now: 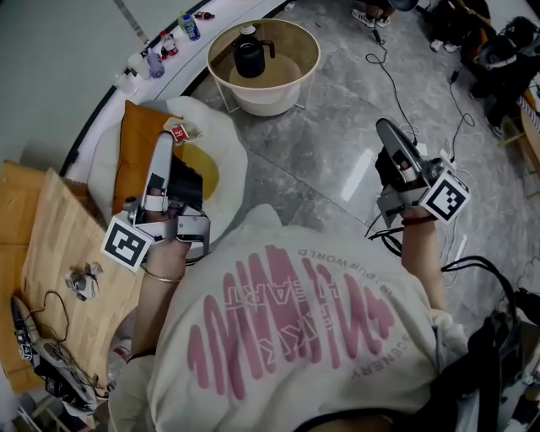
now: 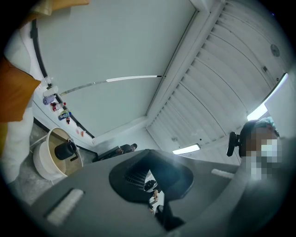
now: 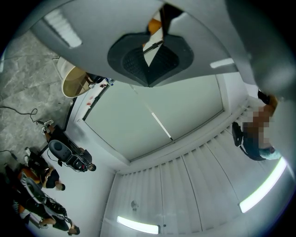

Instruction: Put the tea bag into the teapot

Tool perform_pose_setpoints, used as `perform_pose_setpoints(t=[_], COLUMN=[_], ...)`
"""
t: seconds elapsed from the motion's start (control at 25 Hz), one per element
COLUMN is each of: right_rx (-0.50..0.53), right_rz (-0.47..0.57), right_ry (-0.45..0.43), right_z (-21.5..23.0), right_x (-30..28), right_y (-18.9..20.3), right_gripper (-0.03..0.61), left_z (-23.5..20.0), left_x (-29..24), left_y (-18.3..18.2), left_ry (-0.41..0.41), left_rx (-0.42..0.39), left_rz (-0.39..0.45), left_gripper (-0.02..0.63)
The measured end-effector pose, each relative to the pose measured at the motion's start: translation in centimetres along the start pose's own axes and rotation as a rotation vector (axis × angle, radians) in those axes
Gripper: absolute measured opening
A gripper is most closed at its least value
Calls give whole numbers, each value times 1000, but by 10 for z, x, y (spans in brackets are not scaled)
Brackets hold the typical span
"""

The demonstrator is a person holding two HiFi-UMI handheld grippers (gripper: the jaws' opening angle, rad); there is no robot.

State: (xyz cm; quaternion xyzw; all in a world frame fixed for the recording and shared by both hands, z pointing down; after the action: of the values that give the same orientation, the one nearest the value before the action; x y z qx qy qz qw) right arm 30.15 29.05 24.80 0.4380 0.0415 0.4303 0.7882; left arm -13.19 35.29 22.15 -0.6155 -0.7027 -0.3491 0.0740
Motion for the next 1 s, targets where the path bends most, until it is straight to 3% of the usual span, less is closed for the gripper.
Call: perform_pose_setpoints(t=[0.48, 1.0], right_rx=[-8, -34], right_rz=[-32, -63], right_ry=[9, 43], right_z=[26, 72], right_x=[-55, -162], right_y=[8, 9], right_gripper=[6, 6], left_z=[-53, -135], left_x=[-36, -143], left_y=[-9, -39], left_ry=[-11, -19], left_rx=[43, 98], left_rz=[-8, -43], left_gripper=[14, 14])
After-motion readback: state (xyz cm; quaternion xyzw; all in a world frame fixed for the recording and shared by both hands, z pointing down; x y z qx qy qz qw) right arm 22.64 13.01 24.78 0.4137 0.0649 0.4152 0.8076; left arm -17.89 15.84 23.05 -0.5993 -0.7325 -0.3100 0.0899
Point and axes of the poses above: the fingertips, and each gripper's own axes: x backward along the fingers, z to its right, y out of its underside, the point moved 9 cm from there along x, backward along the fingers, and after that the axes turned 11 degrees about z, right-handed, at the moved point
